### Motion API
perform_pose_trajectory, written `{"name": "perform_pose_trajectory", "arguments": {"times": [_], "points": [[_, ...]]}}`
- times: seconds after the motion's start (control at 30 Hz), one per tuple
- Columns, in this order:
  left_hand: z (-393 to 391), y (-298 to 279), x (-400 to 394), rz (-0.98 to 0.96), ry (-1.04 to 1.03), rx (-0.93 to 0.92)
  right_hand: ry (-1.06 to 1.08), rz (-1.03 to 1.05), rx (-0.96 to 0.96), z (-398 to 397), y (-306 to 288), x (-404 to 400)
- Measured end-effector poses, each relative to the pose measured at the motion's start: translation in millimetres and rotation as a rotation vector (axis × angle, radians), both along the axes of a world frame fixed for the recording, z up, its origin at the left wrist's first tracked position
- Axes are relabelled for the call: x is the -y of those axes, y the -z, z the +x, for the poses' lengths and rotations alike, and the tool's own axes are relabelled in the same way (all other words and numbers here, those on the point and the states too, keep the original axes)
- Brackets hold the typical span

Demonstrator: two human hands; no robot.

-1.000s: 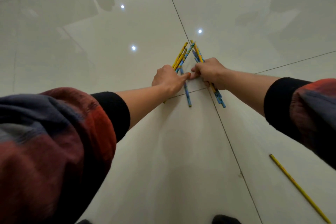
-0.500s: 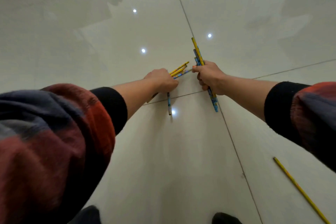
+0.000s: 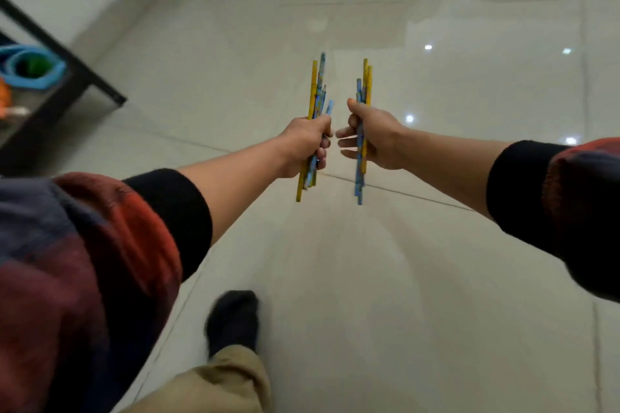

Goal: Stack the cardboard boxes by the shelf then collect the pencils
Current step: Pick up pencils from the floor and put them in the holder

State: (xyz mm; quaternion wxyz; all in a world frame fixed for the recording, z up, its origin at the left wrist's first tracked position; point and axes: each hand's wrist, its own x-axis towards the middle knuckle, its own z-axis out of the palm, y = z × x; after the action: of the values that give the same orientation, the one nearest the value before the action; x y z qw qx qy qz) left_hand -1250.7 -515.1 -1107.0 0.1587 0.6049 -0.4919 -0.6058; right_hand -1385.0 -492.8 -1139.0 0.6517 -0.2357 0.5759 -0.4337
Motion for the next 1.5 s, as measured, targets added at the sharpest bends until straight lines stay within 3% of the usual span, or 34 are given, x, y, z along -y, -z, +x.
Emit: {"name": "perform_pose_trajectory", "arguments": {"times": [0.1, 0.23, 0.53, 0.73, 0.9, 1.1, 1.2, 1.37, 1.5], "points": [[40.9, -6.5, -10.9, -0.085, -0.077, 0.021, -0.173, -0.019, 0.075, 48.6, -7.3, 12.6], [96.0, -12.5, -9.6, -0.190, -0.123, -0.002, -0.226, -0.017, 0.144, 103.2, -21.5, 19.3], [239.7, -27.6, -6.1, -0.160, -0.071, -0.018, -0.379, 0.020, 0.153, 242.1, -39.7, 37.3], [330.6, -50.0, 16.3, -0.313, -0.206, -0.054, -0.395, -0.084, 0.038, 345.8, -82.3, 67.6], [399.8, -61.0, 27.4, -0.412, -0.309, -0.238, -0.447, -0.154, -0.036, 433.1, -116.1, 85.3], [499.4, -84.0, 23.6, -0.384, -0.309, -0.328, -0.373, -0.388, -0.113, 535.3, -177.1, 109.3], [540.7, -82.0, 13.2, -0.430, -0.359, -0.337, -0.363, -0.497, -0.278, 568.7, -212.2, 124.8], [583.9, -90.3, 1.9, -0.487, -0.321, -0.268, -0.625, -0.531, -0.624, 612.0, -222.0, 126.6], [608.4, -102.8, -6.3, -0.476, -0.330, -0.196, -0.564, -0.646, -0.467, 650.6, -225.8, 126.8]]}}
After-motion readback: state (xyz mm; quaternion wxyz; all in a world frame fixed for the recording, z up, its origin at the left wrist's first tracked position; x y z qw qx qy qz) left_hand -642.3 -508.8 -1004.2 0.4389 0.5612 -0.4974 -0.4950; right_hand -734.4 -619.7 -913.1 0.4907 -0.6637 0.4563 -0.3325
